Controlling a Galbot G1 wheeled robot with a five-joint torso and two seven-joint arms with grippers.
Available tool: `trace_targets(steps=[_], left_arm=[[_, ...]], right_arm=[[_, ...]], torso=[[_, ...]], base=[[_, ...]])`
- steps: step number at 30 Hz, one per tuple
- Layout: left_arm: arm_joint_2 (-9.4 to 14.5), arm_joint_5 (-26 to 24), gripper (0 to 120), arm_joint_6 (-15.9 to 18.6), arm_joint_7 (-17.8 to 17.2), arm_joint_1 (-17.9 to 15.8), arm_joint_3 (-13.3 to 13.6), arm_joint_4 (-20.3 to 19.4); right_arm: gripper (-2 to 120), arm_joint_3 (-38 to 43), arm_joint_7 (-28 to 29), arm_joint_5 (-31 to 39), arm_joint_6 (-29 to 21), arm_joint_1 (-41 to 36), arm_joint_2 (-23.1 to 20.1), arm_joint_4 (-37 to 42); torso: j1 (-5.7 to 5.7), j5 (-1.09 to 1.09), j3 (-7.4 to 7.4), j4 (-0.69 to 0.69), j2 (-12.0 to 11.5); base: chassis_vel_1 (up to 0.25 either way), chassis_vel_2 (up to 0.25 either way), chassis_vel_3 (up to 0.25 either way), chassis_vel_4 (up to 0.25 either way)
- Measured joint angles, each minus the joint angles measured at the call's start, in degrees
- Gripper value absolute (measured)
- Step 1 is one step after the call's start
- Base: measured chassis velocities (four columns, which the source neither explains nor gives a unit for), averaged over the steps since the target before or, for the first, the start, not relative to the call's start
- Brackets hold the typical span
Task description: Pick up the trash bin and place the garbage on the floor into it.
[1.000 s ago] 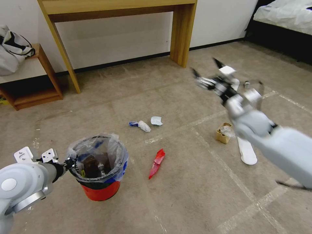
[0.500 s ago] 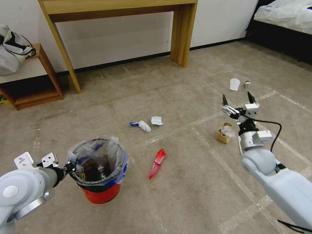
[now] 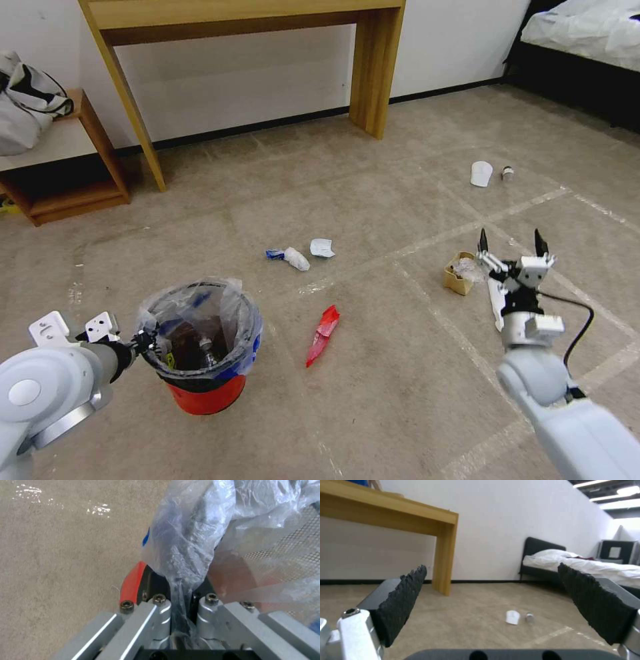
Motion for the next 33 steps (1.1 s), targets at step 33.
trace_targets(steps=[33], left_arm=[[0.33, 0.02, 4, 1.09, 0.22, -0.57, 0.85, -0.56]], right_arm=[[100, 15.77, -2.54, -12.75, 5.13, -14.37, 17.35, 3.51]], torso=[[0.00, 0.00, 0.01, 0.00, 0.00]], base=[[0.000, 0.000, 0.000, 0.000]])
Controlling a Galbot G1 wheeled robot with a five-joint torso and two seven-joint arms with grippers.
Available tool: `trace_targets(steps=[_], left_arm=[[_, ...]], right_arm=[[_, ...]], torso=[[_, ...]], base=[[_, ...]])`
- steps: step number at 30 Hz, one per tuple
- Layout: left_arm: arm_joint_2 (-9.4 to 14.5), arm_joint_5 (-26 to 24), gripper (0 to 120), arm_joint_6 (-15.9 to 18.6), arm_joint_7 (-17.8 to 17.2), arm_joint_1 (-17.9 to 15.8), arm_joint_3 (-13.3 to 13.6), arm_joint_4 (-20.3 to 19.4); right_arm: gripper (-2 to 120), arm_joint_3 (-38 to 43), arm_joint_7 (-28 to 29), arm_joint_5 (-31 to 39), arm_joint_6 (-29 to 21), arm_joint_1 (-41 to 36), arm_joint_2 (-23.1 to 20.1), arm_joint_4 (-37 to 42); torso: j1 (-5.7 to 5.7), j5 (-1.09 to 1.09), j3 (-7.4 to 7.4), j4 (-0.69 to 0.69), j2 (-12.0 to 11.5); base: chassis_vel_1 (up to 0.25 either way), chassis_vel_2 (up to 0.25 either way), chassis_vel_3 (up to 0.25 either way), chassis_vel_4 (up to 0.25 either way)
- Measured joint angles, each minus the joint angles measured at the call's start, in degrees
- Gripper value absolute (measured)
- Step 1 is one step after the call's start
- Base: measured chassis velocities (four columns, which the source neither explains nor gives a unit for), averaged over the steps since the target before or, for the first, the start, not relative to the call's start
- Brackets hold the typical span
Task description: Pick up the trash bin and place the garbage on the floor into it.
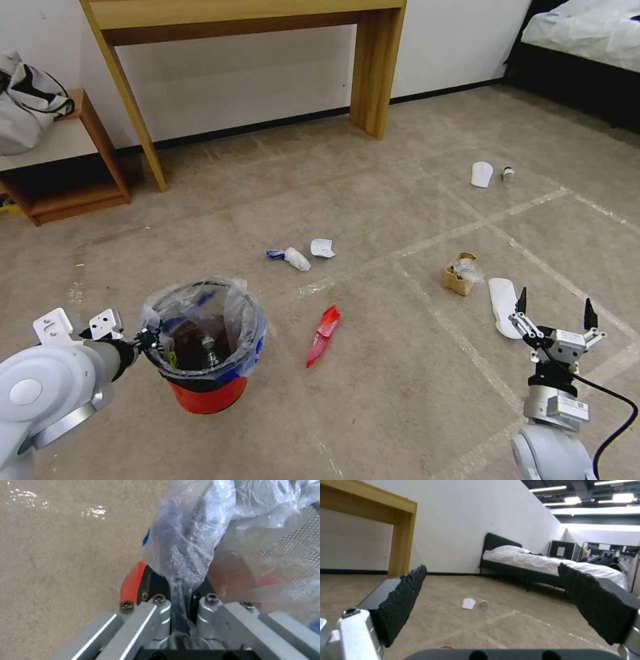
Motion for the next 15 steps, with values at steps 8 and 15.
trace_targets(steps=[8, 15], left_arm=[[-0.05, -0.17, 4, -0.19, -0.12, -0.09, 0.14, 0.02], [-0.11, -0.10, 4, -0.27, -0.18, 0.12, 0.14, 0.09]], right_arm=[[100, 0.12, 0.08, -0.37, 0.28, -0.09, 0.73, -0.43], [100, 0.13, 0.08, -0.41, 0.33, 0.20, 0.74, -0.85]], torso=[[0.00, 0.00, 0.00, 0.00, 0.00], [0.00, 0.00, 0.00, 0.00, 0.00]], base=[[0.000, 0.000, 0.000, 0.000], [0.000, 0.000, 0.000, 0.000]])
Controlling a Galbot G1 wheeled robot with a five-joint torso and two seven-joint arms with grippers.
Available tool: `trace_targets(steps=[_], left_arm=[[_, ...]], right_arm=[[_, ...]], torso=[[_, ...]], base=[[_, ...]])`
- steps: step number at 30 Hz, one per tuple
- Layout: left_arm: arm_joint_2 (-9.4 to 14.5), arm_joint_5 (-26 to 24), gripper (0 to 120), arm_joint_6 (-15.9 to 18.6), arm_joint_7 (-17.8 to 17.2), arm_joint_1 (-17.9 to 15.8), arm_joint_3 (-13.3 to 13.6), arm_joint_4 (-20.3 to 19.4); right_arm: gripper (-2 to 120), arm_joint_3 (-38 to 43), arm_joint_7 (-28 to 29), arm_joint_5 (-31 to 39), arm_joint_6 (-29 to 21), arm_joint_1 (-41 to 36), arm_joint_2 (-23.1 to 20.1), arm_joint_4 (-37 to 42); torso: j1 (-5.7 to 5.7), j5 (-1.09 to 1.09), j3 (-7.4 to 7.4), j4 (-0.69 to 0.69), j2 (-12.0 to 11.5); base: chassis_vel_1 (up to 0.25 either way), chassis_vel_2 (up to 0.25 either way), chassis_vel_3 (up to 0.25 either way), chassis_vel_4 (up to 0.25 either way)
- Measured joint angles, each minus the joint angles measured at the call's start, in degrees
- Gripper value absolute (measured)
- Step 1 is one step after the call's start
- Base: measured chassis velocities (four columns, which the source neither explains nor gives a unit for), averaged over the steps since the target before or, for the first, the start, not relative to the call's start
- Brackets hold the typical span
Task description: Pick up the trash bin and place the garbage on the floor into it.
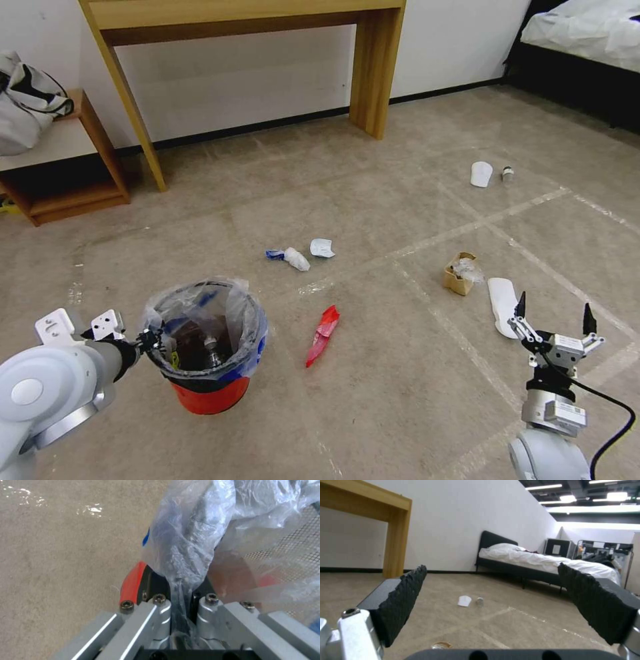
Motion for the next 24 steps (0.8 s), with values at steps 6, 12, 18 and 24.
trace_targets(steps=[6, 12, 18, 24], left_arm=[[0.16, -0.08, 4, -0.05, -0.05, 0.00, -0.05, -0.04], [0.18, -0.18, 4, -0.09, -0.07, 0.05, -0.18, -0.11], [0.05, -0.10, 4, -0.10, -0.08, 0.16, -0.15, -0.23], [0.07, -0.11, 4, -0.06, -0.04, 0.21, -0.23, -0.26]], right_arm=[[100, -0.27, 0.02, 0.01, 0.00, 0.41, -0.22, -0.32], [100, -0.44, 0.03, 0.06, 0.00, 0.56, -0.45, -0.42], [100, -0.81, 0.04, -0.01, -0.02, 0.66, -0.47, -0.53], [100, -0.98, 0.04, -0.09, -0.02, 0.76, -0.54, -0.57]], torso=[[0.00, 0.00, 0.00, 0.00, 0.00], [0.00, 0.00, 0.00, 0.00, 0.00], [0.01, 0.00, 0.00, -0.01, 0.00], [0.00, 0.00, 0.00, -0.01, 0.00]], base=[[-0.038, -0.048, -0.049, -0.045], [-0.064, -0.069, -0.070, -0.071], [-0.080, -0.079, -0.079, -0.078], [-0.069, -0.067, -0.069, -0.065]])
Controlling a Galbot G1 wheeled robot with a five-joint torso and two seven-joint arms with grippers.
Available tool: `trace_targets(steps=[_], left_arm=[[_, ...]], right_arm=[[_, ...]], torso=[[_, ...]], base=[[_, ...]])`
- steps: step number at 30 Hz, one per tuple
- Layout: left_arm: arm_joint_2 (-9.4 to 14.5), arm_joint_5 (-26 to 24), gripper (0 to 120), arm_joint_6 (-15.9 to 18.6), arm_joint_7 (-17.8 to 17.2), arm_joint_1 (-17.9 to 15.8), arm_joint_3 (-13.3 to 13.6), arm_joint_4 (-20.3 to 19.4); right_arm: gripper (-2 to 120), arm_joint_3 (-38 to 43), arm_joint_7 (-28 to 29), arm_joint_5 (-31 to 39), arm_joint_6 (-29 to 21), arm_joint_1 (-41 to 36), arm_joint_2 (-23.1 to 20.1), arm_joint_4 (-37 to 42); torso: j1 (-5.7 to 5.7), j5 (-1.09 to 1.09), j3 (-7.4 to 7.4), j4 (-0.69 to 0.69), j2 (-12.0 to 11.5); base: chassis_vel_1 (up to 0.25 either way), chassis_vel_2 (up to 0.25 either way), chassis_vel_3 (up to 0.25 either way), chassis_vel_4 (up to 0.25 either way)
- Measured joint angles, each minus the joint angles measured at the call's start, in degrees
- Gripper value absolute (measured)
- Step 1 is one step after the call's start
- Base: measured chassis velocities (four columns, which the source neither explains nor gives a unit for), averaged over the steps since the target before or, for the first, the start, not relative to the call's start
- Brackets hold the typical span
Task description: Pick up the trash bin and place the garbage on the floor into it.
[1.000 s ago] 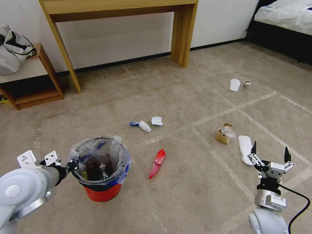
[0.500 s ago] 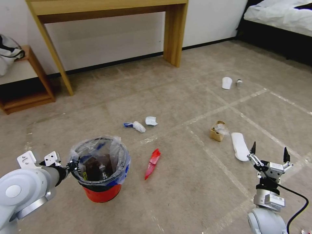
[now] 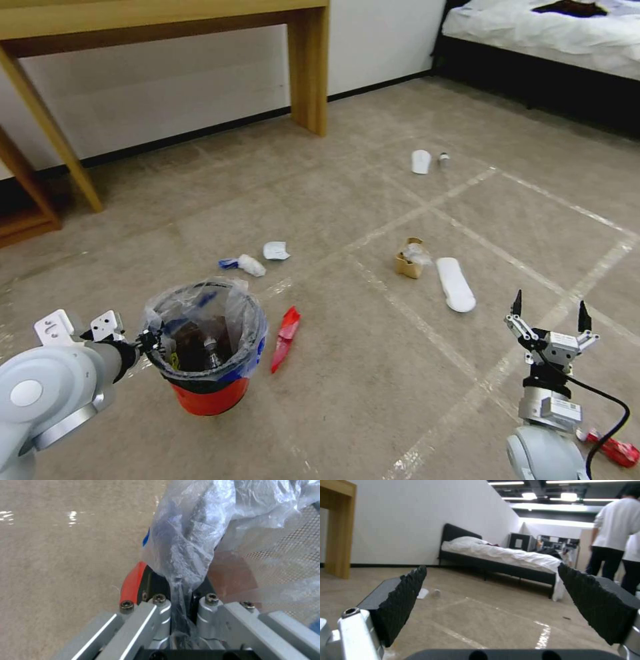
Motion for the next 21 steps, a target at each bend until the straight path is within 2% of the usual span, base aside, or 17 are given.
trace_targets(steps=[21], left_arm=[[0.11, -0.65, 4, -0.60, 0.11, -0.38, -0.08, 0.09]], right_arm=[[100, -0.94, -0.38, -3.94, 2.27, 0.67, 0.98, -0.97]], torso=[[0.00, 0.00, 0.00, 0.01, -0.01]], base=[[-0.010, -0.009, -0.011, -0.011]])
